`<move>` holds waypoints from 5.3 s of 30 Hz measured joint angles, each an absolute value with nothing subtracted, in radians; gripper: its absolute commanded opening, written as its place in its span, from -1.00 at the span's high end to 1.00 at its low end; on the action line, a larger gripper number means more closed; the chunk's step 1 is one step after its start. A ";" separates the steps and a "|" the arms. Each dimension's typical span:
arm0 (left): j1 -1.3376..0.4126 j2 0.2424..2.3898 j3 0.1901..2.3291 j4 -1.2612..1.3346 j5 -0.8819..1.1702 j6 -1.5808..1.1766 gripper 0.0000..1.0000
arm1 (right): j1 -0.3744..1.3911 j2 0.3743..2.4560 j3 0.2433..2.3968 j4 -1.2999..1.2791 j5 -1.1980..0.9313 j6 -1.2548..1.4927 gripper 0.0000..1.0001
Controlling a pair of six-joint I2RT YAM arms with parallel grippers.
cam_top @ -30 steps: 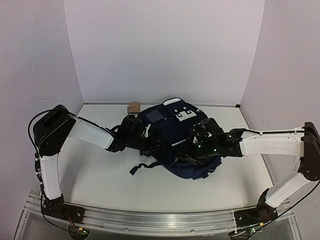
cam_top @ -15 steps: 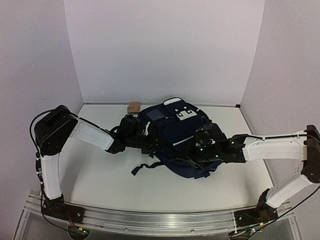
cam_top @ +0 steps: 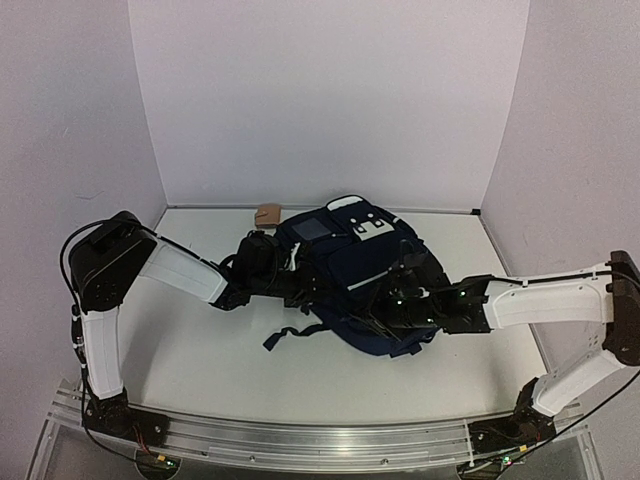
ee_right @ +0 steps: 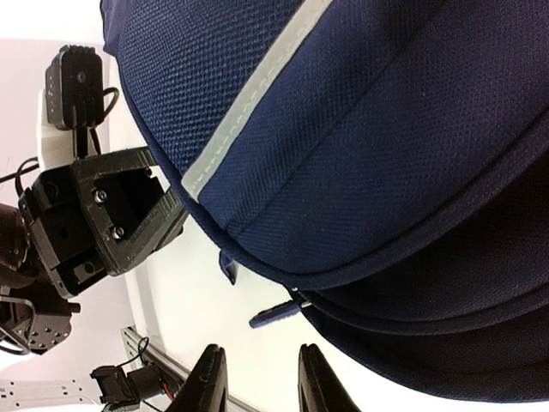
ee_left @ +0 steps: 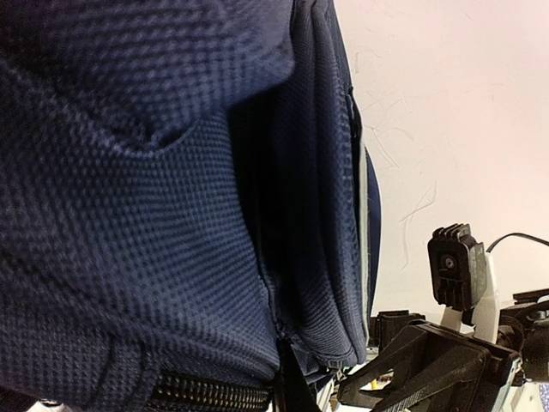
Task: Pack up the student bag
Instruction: Zip the student bag at the center of the board.
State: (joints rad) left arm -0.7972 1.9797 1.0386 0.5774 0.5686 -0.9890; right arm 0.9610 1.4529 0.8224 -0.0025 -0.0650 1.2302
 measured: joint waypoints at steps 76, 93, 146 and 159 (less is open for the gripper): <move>-0.761 1.961 1.018 0.568 0.612 -1.021 1.00 | 1.176 1.911 1.481 -0.813 0.595 1.034 1.00; -0.708 1.891 0.938 0.545 0.653 -1.017 1.00 | 1.164 1.718 1.278 -0.682 0.479 1.124 1.00; -0.951 1.820 1.417 -0.316 0.181 -0.073 -0.61 | 0.830 1.292 0.739 0.098 -0.140 0.650 1.00; -1.017 1.940 1.585 -0.402 0.063 0.006 -0.17 | 0.830 1.278 0.723 0.112 -0.124 0.651 1.00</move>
